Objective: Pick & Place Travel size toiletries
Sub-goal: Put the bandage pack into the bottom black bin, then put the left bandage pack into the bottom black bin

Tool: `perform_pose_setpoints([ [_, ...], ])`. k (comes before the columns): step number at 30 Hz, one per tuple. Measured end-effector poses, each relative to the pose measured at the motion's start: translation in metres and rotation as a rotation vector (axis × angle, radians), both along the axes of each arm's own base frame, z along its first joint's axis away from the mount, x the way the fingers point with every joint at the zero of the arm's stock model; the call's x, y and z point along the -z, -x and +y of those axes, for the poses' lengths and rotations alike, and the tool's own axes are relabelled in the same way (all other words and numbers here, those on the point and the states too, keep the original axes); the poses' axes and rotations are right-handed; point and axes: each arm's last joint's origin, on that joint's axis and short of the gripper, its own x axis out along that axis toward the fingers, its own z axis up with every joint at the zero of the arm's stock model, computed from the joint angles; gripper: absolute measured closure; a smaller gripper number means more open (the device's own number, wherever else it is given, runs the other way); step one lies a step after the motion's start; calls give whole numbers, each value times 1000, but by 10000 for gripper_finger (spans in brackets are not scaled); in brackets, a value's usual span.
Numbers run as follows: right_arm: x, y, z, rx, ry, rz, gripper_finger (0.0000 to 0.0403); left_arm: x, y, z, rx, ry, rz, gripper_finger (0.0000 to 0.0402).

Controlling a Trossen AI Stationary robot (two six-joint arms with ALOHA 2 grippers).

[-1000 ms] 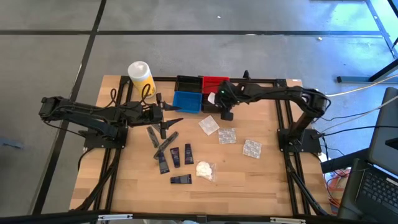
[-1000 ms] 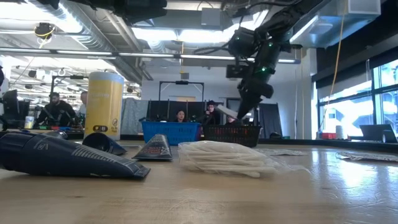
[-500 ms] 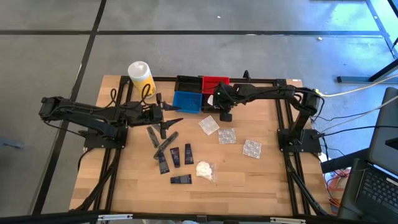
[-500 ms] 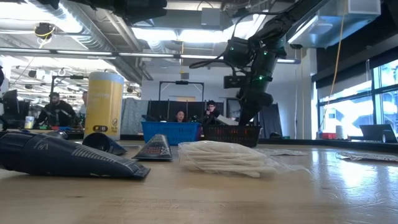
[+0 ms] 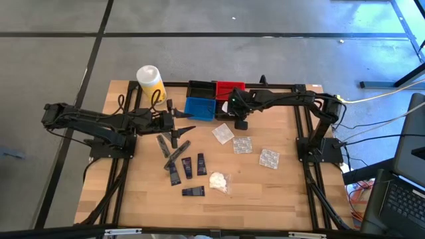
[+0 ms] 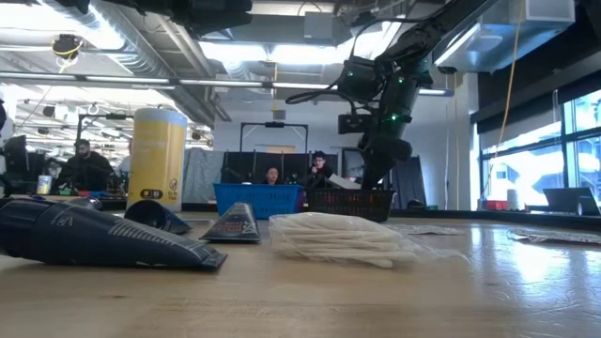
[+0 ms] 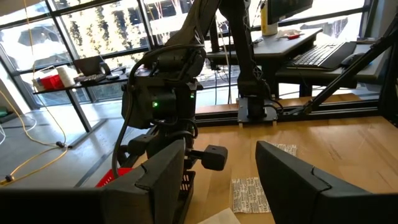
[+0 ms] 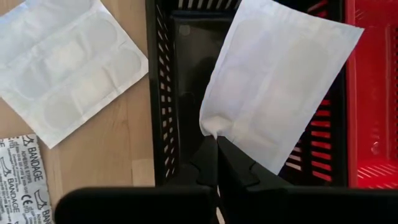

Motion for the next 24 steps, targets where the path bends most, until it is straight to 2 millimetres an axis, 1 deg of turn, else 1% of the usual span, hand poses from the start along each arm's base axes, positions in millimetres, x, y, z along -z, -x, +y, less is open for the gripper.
perform_pose_setpoints([
  [3,0,0,-1,14,21,8,391,0,0,0,0,0,0,206],
  [7,0,1,-1,24,48,19,365,0,0,0,0,0,0,206],
  [16,0,0,-1,30,47,16,278,0,0,0,0,0,0,206],
  [20,0,0,-2,71,37,3,244,0,0,0,0,0,0,206],
  [24,-1,-1,0,104,25,-8,231,0,0,0,0,0,0,206],
])
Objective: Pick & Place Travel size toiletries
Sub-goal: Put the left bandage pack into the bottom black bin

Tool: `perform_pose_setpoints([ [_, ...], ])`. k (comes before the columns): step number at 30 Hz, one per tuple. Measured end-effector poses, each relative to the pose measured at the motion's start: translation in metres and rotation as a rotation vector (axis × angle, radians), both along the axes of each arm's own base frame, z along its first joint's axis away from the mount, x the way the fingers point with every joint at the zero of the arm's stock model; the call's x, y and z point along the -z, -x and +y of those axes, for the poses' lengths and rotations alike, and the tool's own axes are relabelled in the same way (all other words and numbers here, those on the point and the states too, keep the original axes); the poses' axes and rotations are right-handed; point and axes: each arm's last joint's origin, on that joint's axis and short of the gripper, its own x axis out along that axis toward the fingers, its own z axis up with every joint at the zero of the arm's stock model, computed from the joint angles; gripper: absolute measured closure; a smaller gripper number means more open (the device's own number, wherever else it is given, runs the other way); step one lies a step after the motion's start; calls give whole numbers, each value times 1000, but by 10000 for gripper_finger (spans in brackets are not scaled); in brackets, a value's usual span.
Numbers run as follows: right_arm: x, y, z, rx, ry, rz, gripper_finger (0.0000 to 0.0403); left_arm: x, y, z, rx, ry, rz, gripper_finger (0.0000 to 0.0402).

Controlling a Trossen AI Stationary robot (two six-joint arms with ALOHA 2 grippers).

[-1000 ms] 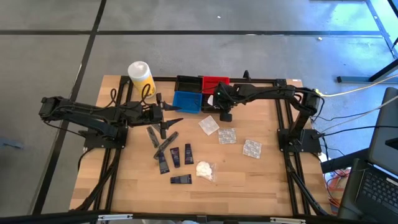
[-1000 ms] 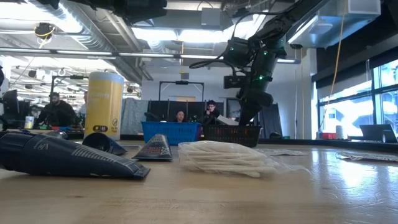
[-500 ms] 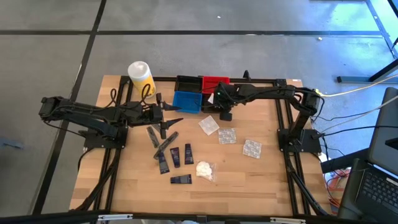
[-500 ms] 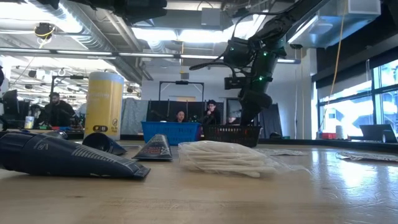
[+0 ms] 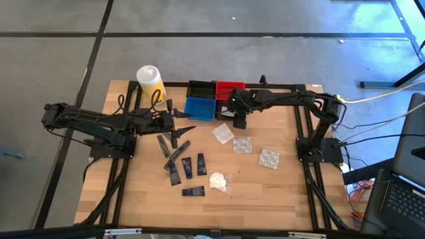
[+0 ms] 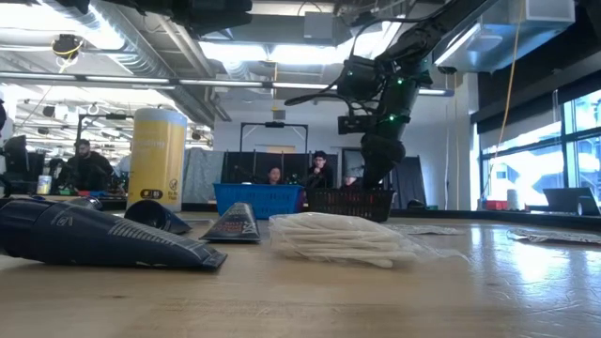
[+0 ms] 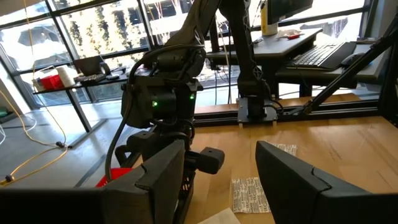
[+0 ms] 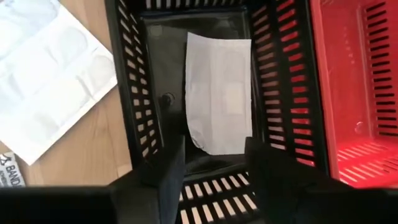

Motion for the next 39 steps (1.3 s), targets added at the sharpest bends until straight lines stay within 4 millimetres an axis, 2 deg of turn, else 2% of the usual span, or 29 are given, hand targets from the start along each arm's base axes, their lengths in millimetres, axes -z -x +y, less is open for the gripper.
perform_pose_setpoints([
  [3,-2,-2,5,-12,2,-9,236,0,0,0,0,0,0,206],
  [8,-9,-6,16,-37,11,-47,267,0,0,0,0,0,0,206],
  [17,-51,-1,43,-99,64,-167,332,0,0,0,0,0,0,206],
  [21,-71,4,60,-117,70,-233,356,0,0,0,0,0,0,206],
  [26,-85,9,84,-147,47,-280,381,0,0,0,0,0,0,206],
  [31,-86,7,109,-181,26,-291,399,0,0,0,0,0,0,206],
  [39,-84,6,152,-203,100,-296,389,0,0,0,0,0,0,206],
])
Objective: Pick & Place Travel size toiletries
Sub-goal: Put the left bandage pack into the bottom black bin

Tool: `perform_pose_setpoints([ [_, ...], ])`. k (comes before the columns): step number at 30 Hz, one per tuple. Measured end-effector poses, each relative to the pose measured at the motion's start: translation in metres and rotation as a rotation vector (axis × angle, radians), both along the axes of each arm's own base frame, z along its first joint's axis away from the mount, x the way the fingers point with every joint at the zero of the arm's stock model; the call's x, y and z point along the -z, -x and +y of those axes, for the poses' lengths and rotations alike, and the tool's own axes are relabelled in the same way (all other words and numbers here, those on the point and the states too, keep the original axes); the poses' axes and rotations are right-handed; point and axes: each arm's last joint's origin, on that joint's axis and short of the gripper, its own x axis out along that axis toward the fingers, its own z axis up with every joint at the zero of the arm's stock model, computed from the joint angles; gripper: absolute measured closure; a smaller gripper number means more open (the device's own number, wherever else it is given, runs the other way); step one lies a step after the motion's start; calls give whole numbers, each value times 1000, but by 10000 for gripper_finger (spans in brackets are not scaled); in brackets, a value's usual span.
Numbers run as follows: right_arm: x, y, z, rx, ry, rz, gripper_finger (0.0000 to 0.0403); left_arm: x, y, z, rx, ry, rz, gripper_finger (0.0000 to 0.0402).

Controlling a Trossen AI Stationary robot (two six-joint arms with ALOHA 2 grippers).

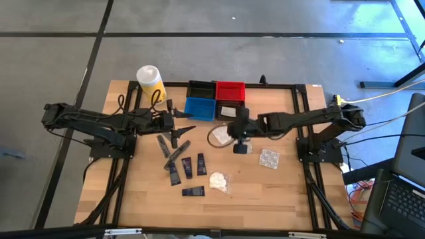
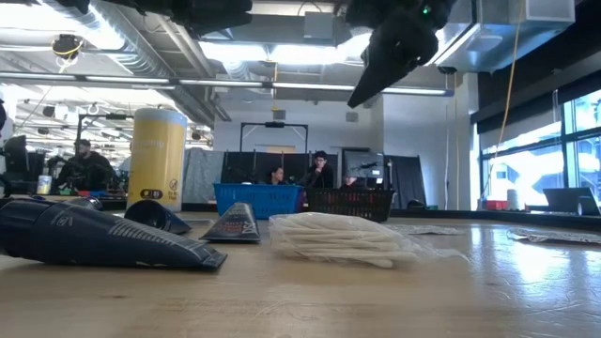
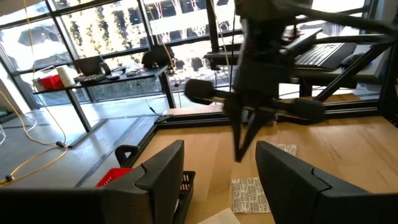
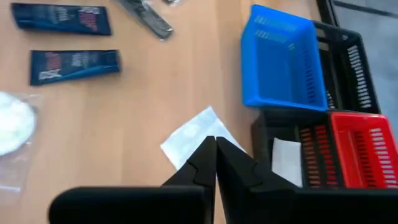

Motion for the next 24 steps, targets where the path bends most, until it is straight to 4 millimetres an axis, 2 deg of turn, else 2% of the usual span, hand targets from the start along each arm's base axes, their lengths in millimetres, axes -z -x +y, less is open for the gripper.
perform_pose_setpoints([
  [4,1,-3,16,-49,-49,-34,397,0,0,0,0,0,0,206],
  [8,8,-9,23,-59,-78,-32,395,0,0,0,0,0,0,206],
  [24,53,-34,25,-12,-97,35,278,0,0,0,0,0,0,206],
])
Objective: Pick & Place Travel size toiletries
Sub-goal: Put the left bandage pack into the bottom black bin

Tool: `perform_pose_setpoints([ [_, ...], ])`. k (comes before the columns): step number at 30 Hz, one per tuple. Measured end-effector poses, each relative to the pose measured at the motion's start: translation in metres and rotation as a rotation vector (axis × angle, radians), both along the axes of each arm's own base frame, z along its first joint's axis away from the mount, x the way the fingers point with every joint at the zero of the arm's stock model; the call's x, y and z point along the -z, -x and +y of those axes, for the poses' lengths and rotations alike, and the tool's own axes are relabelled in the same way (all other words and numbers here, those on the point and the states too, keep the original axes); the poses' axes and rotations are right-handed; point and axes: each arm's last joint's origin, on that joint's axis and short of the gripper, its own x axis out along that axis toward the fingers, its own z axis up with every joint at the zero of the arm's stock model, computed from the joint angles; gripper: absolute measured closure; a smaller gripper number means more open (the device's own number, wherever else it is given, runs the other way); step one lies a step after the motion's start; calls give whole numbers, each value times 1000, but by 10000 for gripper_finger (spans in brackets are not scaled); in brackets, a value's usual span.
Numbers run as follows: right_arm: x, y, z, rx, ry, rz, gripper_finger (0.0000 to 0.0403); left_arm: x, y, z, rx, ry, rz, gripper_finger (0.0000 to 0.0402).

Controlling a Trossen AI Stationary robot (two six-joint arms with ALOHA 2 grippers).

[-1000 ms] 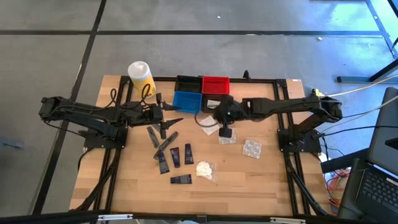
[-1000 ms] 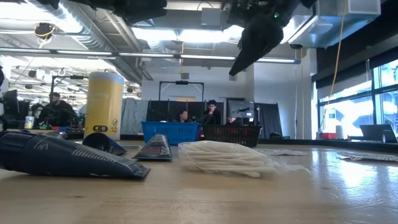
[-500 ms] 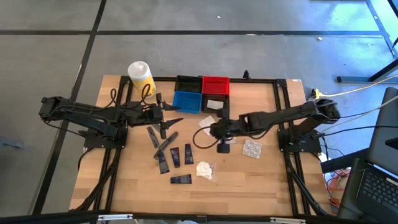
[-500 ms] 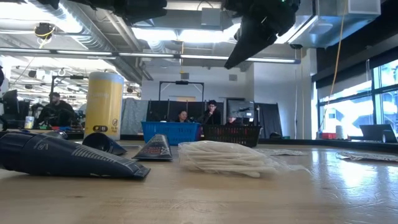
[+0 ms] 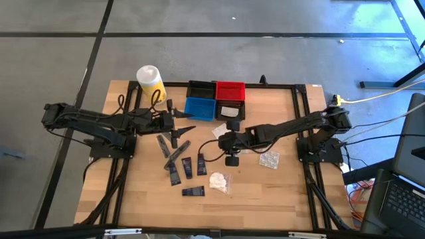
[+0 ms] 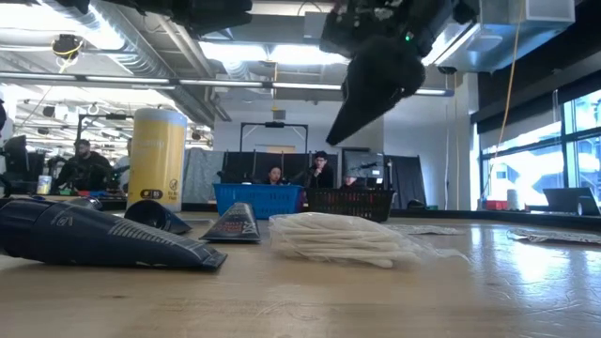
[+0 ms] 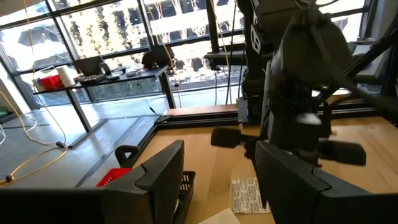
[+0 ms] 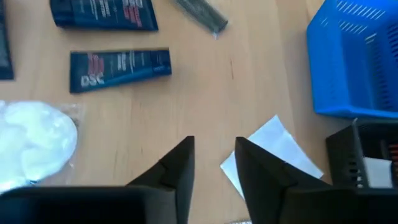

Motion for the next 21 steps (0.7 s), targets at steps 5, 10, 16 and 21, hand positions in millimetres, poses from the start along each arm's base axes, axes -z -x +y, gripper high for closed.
perform_pose_setpoints([
  [5,15,-9,-5,10,-15,16,253,0,0,0,0,0,0,206],
  [10,32,-17,-14,5,-71,37,243,0,0,0,0,0,0,206],
  [16,46,-20,-25,57,-89,80,254,0,0,0,0,0,0,206],
  [21,57,-15,-35,98,-109,107,259,0,0,0,0,0,0,206],
])
